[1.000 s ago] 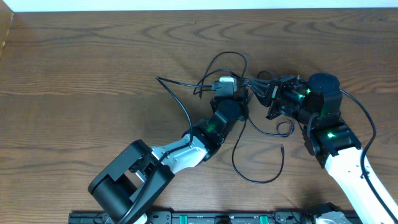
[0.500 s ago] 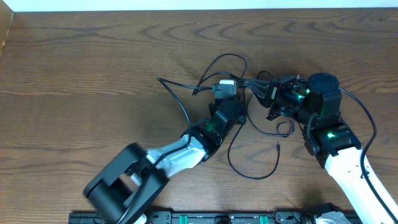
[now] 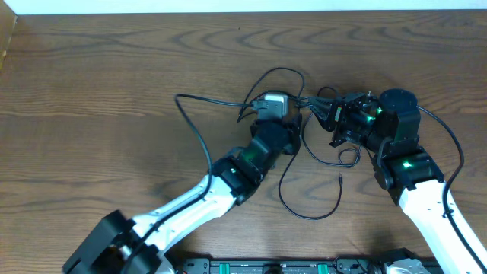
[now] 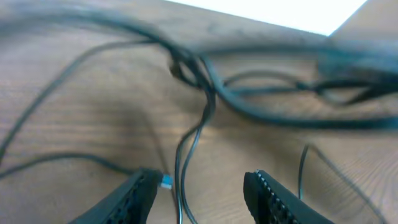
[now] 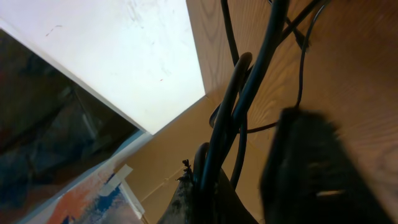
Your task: Untangle cables
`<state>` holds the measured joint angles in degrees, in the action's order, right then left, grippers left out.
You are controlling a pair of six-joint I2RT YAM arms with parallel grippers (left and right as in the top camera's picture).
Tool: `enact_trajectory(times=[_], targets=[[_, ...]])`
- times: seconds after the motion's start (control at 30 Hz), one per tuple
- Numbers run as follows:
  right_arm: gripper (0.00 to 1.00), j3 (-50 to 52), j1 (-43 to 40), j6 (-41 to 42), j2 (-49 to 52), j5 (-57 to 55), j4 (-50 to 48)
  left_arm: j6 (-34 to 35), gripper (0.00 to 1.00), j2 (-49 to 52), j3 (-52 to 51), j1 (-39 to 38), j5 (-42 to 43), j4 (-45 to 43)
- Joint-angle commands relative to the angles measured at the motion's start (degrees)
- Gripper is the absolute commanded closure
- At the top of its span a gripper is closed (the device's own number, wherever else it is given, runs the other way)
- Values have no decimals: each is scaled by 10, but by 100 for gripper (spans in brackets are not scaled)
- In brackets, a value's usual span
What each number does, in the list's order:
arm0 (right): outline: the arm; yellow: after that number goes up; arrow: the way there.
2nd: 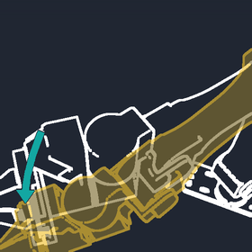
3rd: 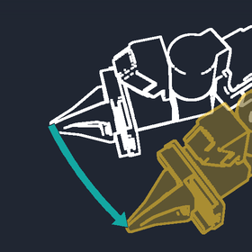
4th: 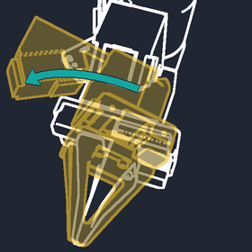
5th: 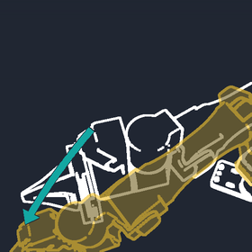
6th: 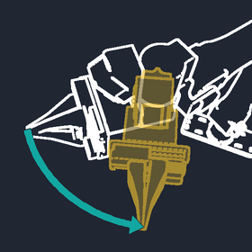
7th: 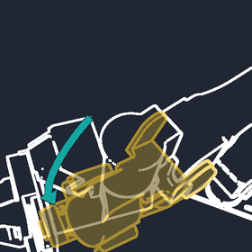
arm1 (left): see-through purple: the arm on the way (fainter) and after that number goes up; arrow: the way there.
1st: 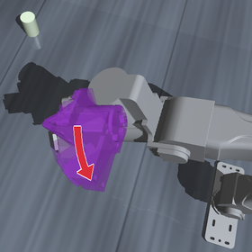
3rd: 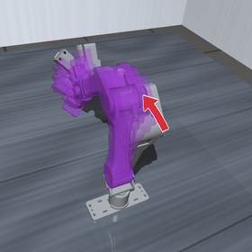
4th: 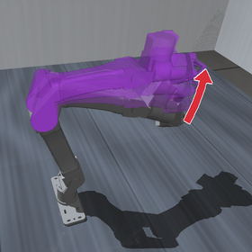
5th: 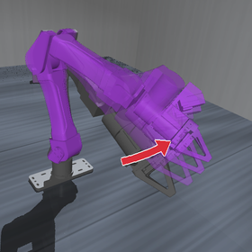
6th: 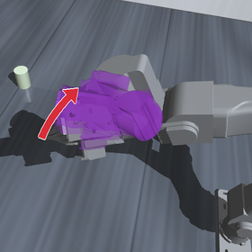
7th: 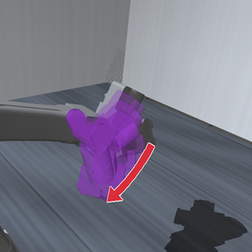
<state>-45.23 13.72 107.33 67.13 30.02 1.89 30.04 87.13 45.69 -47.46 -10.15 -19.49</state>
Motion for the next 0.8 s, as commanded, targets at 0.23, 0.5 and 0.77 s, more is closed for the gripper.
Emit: enact_trajectory(times=[0.23, 0.5, 0.77], targets=[[98, -4, -3, -11, 0, 28, -4, -4, 9, 104, 5, -17, -15, -104], [99, -4, -3, -11, -1, 71, -10, -4, 9, 162, 5, -17, -86, -193], [98, -4, -3, -11, -2, 100, -26, -4, 13, 191, 5, -17, -107, -239]])
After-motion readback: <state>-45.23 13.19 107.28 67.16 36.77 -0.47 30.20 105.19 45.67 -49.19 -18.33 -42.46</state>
